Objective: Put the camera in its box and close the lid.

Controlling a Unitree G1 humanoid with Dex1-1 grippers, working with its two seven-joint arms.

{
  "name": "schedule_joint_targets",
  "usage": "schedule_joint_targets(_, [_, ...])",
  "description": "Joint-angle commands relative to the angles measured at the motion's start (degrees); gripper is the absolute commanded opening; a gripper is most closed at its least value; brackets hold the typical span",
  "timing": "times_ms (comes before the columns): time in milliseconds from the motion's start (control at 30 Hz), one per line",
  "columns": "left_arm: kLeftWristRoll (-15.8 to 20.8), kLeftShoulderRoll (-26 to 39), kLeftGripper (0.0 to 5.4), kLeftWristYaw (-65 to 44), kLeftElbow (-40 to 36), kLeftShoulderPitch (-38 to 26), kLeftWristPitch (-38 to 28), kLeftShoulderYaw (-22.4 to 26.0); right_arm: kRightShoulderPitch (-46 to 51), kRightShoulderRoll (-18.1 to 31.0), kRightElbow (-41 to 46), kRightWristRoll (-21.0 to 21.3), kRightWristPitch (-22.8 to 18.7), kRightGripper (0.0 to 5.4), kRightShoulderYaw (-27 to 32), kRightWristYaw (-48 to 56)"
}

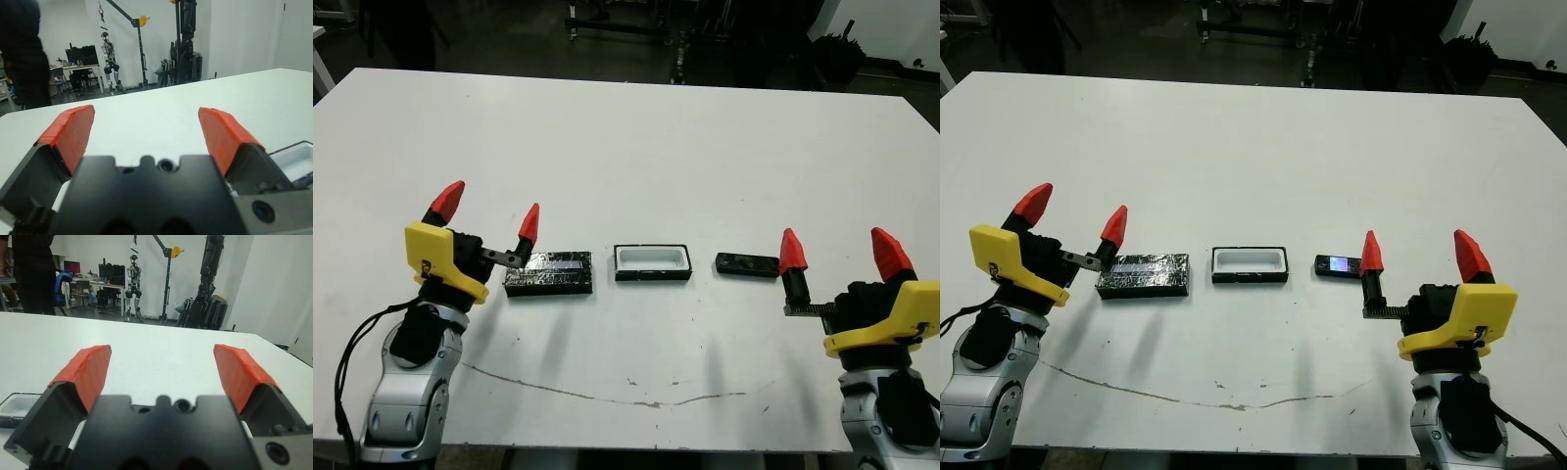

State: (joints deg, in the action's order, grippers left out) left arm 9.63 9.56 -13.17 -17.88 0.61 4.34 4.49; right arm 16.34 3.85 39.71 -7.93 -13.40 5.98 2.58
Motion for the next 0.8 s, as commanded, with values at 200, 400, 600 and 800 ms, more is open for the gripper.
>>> schedule_joint_targets(200, [-0.57,-0.29,5.39,0.21,-1.17,1.34,0.63,-1.34,0.55,0.84,-0.60,-0.57,-0.50,5.40,0.43,0.87])
schedule_joint_targets(400, [-0.22,-0.36,5.39,-0.14,-1.41,1.76,0.74,-1.86,-5.35,12.52,-2.26,-5.94,-6.79,5.40,7.82,10.09])
schedule_joint_targets(600, [-0.20,-0.97,5.39,0.41,-1.78,2.22,0.95,-2.24,-23.61,35.23,-18.36,-13.00,-8.59,5.40,11.84,32.38])
schedule_joint_targets(800, [-0.21,-1.25,5.39,0.52,-1.69,2.56,0.66,-2.79,-40.40,45.41,-34.79,-11.29,-9.47,5.40,1.50,49.34])
